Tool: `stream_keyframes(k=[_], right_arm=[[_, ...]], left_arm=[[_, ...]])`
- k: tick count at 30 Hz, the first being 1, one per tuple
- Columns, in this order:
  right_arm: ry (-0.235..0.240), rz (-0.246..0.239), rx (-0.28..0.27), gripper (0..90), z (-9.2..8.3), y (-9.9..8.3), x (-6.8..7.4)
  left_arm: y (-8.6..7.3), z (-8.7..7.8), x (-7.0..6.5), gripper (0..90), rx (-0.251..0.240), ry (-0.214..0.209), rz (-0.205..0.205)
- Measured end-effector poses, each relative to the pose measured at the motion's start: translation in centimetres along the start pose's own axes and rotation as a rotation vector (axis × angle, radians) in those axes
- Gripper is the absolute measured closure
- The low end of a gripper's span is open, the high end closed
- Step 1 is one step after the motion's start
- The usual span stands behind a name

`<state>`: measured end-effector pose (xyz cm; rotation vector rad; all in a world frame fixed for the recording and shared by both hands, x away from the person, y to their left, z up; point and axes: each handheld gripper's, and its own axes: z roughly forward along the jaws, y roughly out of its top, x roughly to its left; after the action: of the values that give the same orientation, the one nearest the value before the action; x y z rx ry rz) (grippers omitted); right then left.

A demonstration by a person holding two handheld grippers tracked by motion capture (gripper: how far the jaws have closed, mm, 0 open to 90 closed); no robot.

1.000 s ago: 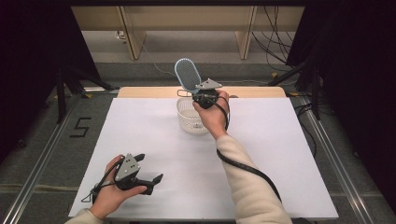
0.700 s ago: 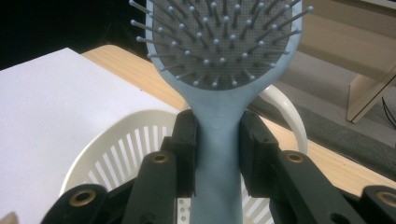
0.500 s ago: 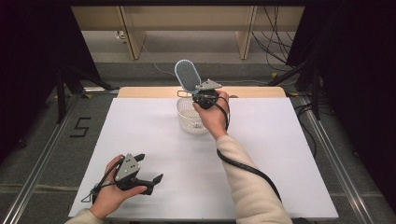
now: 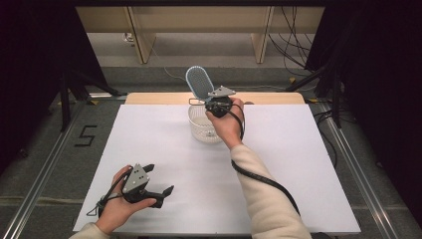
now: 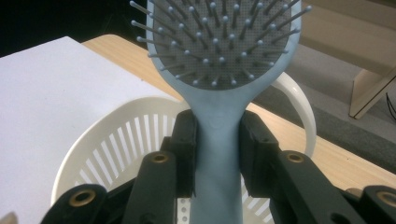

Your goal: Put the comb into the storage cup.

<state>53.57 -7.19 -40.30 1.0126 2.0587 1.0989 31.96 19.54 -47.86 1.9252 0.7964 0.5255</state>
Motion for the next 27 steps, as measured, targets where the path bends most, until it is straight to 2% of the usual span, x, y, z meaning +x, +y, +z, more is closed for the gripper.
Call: stream_keyframes(k=[27], right_arm=[[0.008,-0.015,0.015,70.2,0.07,-0.11,-0.10]], left_arm=[[-0.01,0.03,-0.05,2.6,-0.001,0.000,-0.003]])
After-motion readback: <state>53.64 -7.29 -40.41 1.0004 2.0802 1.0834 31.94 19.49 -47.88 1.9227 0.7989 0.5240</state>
